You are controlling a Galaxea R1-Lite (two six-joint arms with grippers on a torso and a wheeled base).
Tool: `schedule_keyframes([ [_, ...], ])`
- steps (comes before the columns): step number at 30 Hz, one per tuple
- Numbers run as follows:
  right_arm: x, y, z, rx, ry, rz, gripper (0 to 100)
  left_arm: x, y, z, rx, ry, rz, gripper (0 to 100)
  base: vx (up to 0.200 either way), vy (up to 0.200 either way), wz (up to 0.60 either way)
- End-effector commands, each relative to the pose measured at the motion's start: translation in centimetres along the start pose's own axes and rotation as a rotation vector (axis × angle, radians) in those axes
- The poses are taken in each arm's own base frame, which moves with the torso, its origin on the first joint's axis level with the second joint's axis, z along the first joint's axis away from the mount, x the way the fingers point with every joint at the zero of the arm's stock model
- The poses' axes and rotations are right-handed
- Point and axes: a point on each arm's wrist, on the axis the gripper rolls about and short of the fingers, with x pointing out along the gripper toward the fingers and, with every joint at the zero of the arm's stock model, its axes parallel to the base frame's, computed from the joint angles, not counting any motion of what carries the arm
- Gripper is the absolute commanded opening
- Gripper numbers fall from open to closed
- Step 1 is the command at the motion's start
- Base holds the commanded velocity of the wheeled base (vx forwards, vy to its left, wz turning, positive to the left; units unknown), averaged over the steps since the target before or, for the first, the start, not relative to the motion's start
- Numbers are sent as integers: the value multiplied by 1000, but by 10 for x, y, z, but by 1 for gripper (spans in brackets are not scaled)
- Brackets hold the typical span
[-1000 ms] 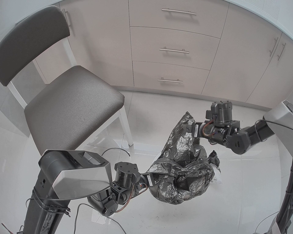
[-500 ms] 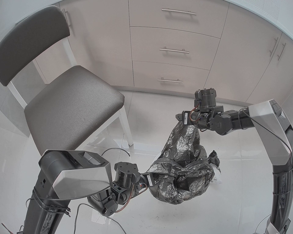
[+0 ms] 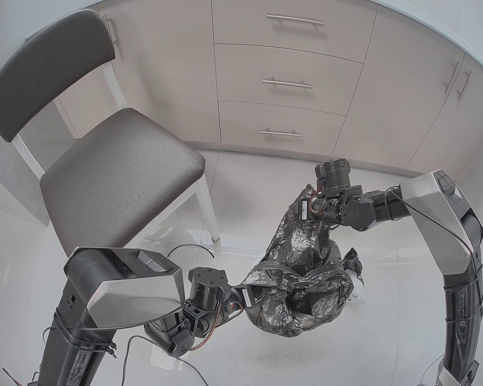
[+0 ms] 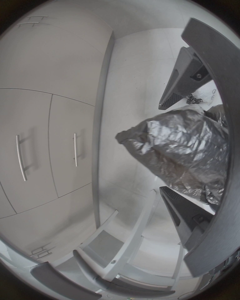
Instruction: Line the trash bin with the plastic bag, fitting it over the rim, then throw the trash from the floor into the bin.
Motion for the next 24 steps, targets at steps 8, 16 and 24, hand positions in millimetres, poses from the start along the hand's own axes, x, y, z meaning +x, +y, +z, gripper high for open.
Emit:
schedule_keyframes([
  [8, -7, -5, -18, -8, 64, -11, 0, 0, 0, 0, 0, 0, 0, 0, 0, 0, 0],
  [16, -15, 5, -24, 1, 83, 8, 0, 1, 0, -1, 1, 0, 0, 0, 0, 0, 0],
  [24, -24, 16, -36, 36, 123, 27, 0, 1, 0, -1, 1, 0, 0, 0, 0, 0, 0],
])
